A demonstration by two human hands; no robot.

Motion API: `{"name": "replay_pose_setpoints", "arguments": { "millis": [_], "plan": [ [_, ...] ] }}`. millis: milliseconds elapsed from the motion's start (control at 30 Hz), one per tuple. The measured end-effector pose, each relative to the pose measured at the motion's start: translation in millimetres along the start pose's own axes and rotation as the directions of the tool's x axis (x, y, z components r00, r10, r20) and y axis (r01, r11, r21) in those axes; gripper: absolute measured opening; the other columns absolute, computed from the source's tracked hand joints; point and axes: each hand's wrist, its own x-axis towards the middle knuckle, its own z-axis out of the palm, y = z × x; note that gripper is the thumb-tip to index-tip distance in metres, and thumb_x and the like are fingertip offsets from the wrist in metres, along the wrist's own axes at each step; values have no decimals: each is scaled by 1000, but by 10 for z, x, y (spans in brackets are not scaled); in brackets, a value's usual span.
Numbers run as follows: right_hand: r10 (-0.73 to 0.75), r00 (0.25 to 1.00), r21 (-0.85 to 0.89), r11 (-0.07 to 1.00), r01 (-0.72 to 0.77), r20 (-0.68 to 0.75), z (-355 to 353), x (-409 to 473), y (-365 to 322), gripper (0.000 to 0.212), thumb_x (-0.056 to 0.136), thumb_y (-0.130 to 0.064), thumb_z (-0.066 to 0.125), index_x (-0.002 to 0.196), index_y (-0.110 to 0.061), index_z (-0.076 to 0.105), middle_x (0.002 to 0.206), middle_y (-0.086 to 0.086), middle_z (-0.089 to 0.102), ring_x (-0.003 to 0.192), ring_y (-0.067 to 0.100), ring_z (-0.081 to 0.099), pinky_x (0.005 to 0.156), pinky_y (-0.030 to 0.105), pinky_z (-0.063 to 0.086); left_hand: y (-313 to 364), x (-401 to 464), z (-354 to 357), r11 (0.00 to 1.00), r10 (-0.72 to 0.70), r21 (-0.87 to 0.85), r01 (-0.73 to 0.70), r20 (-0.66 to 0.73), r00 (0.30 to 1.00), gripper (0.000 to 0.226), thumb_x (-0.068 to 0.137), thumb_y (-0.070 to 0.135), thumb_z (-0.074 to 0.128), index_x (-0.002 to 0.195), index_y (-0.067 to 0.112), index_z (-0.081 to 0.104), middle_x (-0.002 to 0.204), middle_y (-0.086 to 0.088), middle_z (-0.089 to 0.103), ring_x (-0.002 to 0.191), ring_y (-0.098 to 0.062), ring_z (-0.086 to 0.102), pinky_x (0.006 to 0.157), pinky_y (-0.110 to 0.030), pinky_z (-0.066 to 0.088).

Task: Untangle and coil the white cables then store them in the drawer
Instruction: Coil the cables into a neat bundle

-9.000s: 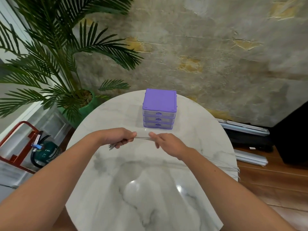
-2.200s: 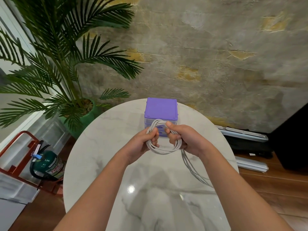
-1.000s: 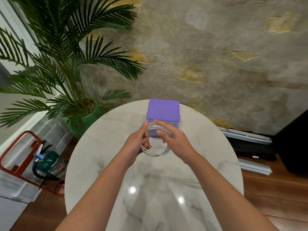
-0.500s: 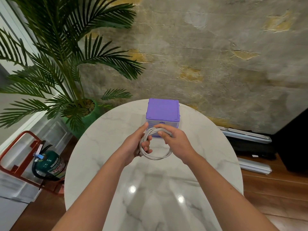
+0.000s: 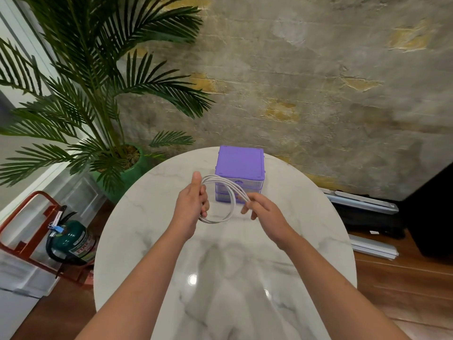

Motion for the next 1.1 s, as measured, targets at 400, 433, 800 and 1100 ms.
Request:
{"name": "replay_pose_setpoints", "arguments": {
  "millis": [400,433,800,1100],
  "plan": [
    [221,955,130,972,-197,-198,240,-26,218,10,102,-32,36,105,-28,45,79,-2,49,71,14,43,69,30,36,-38,43,-82,856,-125,-496,143,68,990,42,98,52,40,72,19,44,55,7,28,41,-8,22,37,-18,24],
    [225,949,189,965,-185,-220,249,-3,183,5,101,-25,38,99,-24,43,78,1,48,66,14,40,65,28,33,-35,34,-77,857,-121,-496,138,67,990,42,98,51,39,72,19,44,55,7,28,40,-8,22,37,-17,23],
    [219,976,328,922,-206,-4,315,-6,-361,43,97,-43,44,83,-12,70,58,-2,63,47,9,32,46,19,26,61,-30,96,982,11,-187,-1,49,999,41,102,49,33,71,20,36,53,9,27,40,-7,21,38,-18,23],
    [22,999,325,945,-37,49,273,-52,-295,18,92,-22,64,87,-6,68,57,-10,40,52,11,32,49,17,28,-24,4,112,966,105,242,-89,-52,993,46,103,46,27,76,17,50,81,-4,64,46,-11,41,41,-18,38]
  ]
}}
